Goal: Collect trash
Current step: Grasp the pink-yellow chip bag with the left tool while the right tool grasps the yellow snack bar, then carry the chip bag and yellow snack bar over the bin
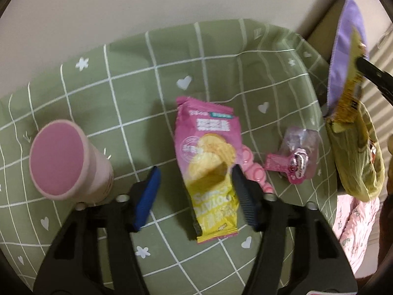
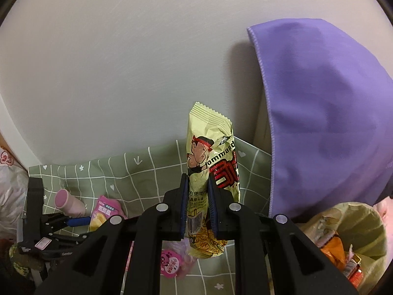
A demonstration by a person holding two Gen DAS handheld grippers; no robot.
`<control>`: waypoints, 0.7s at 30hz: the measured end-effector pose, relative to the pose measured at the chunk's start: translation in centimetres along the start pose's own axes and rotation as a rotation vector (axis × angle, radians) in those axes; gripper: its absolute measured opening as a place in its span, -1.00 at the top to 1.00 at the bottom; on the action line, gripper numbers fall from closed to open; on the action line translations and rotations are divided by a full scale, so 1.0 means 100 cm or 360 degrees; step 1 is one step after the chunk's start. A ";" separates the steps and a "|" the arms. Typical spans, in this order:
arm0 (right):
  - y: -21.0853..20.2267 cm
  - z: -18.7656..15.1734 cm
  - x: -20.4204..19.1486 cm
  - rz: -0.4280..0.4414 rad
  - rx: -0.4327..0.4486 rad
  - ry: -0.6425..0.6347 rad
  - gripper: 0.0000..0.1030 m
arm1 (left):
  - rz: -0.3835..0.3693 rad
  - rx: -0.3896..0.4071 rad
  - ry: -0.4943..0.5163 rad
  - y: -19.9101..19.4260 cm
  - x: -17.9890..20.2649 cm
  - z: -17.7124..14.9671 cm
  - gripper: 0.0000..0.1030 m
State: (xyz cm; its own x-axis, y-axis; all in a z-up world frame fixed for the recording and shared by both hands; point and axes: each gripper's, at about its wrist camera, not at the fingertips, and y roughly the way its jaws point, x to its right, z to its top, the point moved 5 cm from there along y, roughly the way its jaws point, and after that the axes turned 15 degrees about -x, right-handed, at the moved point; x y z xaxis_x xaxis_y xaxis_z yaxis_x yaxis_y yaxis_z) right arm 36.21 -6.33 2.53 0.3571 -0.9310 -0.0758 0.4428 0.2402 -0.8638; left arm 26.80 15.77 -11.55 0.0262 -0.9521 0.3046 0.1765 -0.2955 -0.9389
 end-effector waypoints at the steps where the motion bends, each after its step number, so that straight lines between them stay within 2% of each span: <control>1: -0.001 -0.001 0.000 0.0000 0.0002 0.0004 0.69 | -0.0019 -0.0010 -0.0005 0.001 -0.001 0.000 0.17; 5: -0.003 -0.003 -0.002 -0.0003 0.0007 0.0003 0.69 | -0.0076 0.0001 0.0026 0.000 0.004 -0.001 0.49; 8: -0.003 -0.006 -0.006 0.0006 0.0009 0.0003 0.69 | -0.0094 0.0038 0.0060 -0.006 0.010 -0.002 0.61; 13: -0.012 -0.014 -0.008 0.0031 0.0024 -0.0009 0.69 | -0.0107 0.0125 0.0092 -0.026 0.013 -0.010 0.71; 21: -0.035 -0.034 -0.009 0.0070 0.0080 -0.0014 0.69 | -0.0133 0.0266 0.0114 -0.061 0.020 -0.024 0.74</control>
State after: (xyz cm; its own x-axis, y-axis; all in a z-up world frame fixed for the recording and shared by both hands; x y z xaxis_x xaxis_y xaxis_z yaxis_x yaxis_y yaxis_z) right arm 31.56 -7.30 3.94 0.3843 -0.9168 -0.1087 0.4673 0.2947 -0.8335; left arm 23.43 15.47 -5.60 -0.0645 -0.9298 0.3623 0.3363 -0.3621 -0.8694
